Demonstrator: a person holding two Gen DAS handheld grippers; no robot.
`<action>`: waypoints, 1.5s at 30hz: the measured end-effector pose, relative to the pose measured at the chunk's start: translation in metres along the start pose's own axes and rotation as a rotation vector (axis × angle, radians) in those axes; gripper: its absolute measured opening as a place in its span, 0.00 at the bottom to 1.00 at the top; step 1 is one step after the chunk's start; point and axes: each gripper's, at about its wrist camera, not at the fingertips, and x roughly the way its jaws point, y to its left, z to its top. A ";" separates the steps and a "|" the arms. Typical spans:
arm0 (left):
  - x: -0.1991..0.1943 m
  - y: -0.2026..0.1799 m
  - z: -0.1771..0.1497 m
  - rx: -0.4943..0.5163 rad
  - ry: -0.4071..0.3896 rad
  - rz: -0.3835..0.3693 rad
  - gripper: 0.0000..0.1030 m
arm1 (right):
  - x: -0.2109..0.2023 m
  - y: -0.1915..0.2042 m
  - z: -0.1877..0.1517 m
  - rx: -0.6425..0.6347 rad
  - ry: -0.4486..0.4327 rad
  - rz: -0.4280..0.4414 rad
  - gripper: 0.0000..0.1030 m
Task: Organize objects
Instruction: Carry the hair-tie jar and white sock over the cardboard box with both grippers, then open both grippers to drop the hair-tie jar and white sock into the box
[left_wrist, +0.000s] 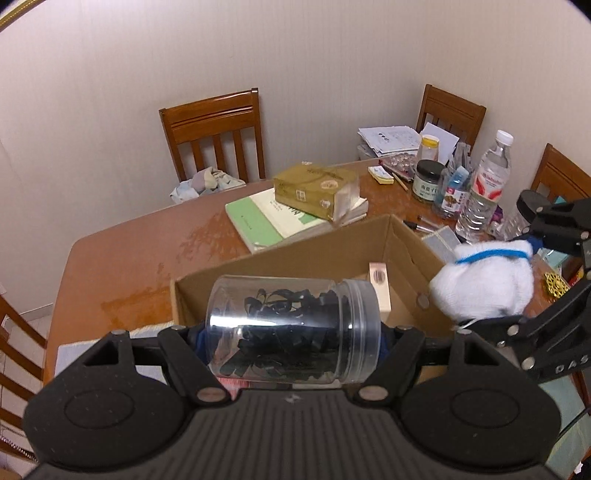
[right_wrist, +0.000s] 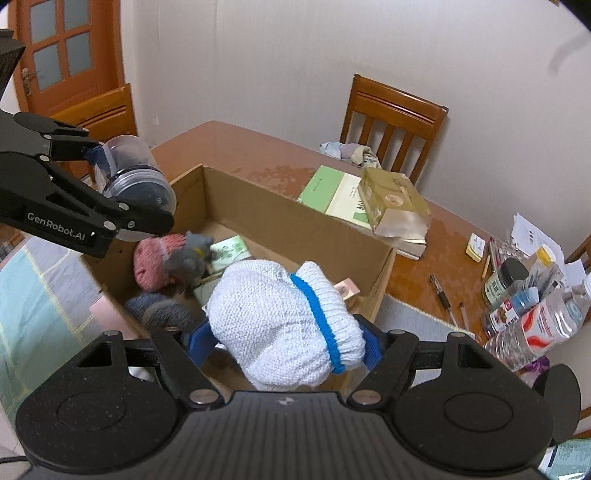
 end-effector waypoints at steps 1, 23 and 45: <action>0.004 0.000 0.003 0.002 0.002 -0.001 0.73 | 0.004 -0.003 0.002 0.009 -0.007 -0.001 0.85; 0.043 -0.019 0.005 0.016 0.091 -0.018 0.95 | 0.023 -0.037 -0.011 0.123 0.030 -0.017 1.00; -0.023 -0.022 -0.095 -0.151 0.069 0.034 0.96 | -0.003 0.025 -0.098 0.201 -0.005 -0.101 1.00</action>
